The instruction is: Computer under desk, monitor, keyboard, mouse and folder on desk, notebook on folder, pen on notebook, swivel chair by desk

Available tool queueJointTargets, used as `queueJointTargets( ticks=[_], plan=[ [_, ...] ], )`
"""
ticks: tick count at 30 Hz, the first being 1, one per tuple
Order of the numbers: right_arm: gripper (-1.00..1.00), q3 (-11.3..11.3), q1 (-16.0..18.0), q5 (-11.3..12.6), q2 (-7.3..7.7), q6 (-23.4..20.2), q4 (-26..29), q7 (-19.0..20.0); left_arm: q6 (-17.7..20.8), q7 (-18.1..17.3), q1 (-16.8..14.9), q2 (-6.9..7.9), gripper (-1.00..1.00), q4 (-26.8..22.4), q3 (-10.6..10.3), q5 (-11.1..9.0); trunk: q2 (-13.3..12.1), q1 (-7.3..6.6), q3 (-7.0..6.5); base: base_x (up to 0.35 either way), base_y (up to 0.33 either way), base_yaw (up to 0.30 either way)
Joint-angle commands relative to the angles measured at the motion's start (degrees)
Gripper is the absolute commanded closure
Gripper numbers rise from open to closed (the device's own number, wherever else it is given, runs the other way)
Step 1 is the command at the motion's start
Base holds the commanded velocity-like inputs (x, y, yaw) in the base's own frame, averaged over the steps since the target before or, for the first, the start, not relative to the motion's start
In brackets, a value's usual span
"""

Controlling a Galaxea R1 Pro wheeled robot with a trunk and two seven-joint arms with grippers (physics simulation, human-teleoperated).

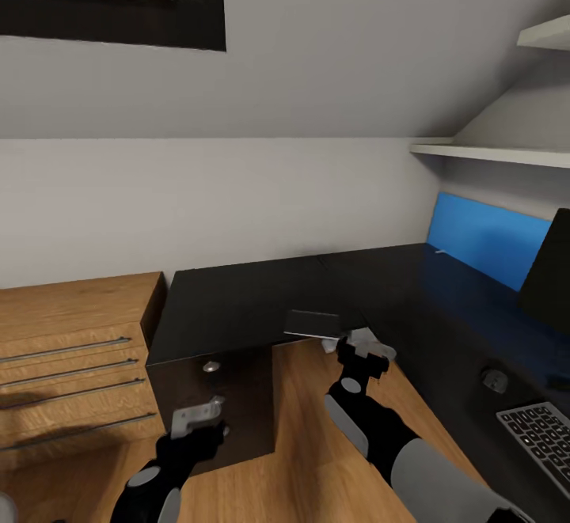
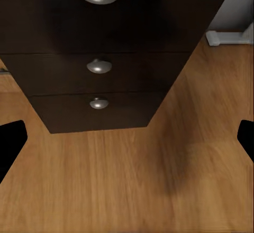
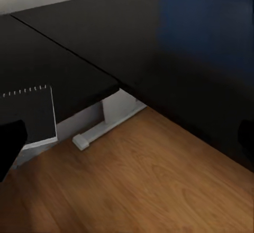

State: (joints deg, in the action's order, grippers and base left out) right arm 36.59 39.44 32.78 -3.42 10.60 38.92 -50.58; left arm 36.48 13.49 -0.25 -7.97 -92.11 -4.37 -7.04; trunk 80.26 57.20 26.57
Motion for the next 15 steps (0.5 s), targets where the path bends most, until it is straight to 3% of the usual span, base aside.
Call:
queueJointTargets(
  ticks=[1, 5, 15],
  plan=[
    [-1.0, 0.3, 0.4, 0.6, 0.05, 0.8, 0.3, -0.6, 0.3, 0.5, 0.0, -0.33, -1.0, -0.4, -0.1, -0.6, 0.0, 0.0, 0.06, 0.0, 0.0, 0.0],
    [-1.0, 0.4, 1.5, 0.6, 0.13, 2.1, 0.7, -1.7, 0.8, 0.6, 0.0, -0.3, -1.0, -0.9, 0.1, -0.4, 0.0, 0.0, 0.06, 0.0, 0.0, 0.0],
    [-1.0, 0.7, -1.7, 0.2, 0.33, 5.4, 0.7, -1.9, 0.8, 0.6, 0.0, 1.62, -1.0, -0.6, 0.2, -0.4, 0.0, 0.0, 0.06, 0.0, 0.0, 0.0]
  ],
)
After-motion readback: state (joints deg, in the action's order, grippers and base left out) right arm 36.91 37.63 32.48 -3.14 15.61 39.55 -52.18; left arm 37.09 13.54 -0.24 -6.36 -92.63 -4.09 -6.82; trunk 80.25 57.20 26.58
